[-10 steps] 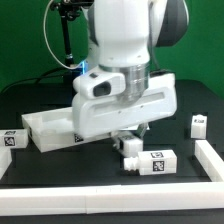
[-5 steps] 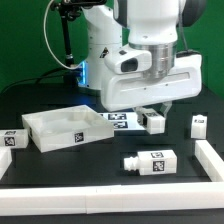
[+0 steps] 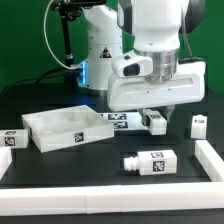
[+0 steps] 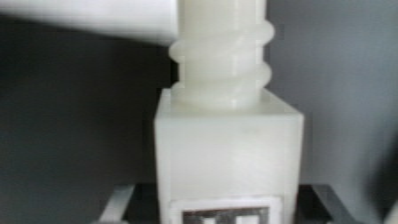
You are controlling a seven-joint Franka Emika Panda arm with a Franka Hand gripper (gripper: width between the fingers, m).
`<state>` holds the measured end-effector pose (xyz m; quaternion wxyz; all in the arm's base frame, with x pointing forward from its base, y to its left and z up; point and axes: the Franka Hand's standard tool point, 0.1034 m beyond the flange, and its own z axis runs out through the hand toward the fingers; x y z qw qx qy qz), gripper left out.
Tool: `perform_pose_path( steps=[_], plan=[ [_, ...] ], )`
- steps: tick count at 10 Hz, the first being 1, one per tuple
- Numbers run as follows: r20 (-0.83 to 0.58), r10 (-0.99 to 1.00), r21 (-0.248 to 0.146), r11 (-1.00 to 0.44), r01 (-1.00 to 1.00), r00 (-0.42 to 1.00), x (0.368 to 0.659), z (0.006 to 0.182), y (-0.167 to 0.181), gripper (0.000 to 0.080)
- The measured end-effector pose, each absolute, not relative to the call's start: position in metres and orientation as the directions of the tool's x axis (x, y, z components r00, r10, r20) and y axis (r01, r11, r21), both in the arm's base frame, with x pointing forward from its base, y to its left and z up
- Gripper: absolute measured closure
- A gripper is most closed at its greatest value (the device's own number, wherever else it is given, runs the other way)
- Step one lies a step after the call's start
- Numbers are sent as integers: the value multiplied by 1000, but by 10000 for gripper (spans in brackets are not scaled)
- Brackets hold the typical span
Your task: Assemble one leg
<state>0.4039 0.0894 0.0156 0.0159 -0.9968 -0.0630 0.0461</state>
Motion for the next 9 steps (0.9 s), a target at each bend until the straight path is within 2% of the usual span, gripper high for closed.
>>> perform_pose_path(
  steps=[2, 4, 5, 6, 7, 8, 9],
  plan=[
    [-87, 113, -39, -993, 110, 990, 399, 8, 90, 518],
    [-82, 117, -40, -993, 114, 990, 399, 8, 91, 518],
    [-82, 117, -40, -993, 114, 990, 399, 8, 91, 466],
    [-82, 118, -40, -993, 115, 990, 399, 8, 91, 332],
    [-100, 116, -40, -993, 113, 988, 398, 10, 89, 332],
    [-129, 122, -42, -992, 118, 984, 402, 18, 84, 193],
    [-144, 143, -52, -989, 137, 979, 413, 33, 72, 163]
  ],
)
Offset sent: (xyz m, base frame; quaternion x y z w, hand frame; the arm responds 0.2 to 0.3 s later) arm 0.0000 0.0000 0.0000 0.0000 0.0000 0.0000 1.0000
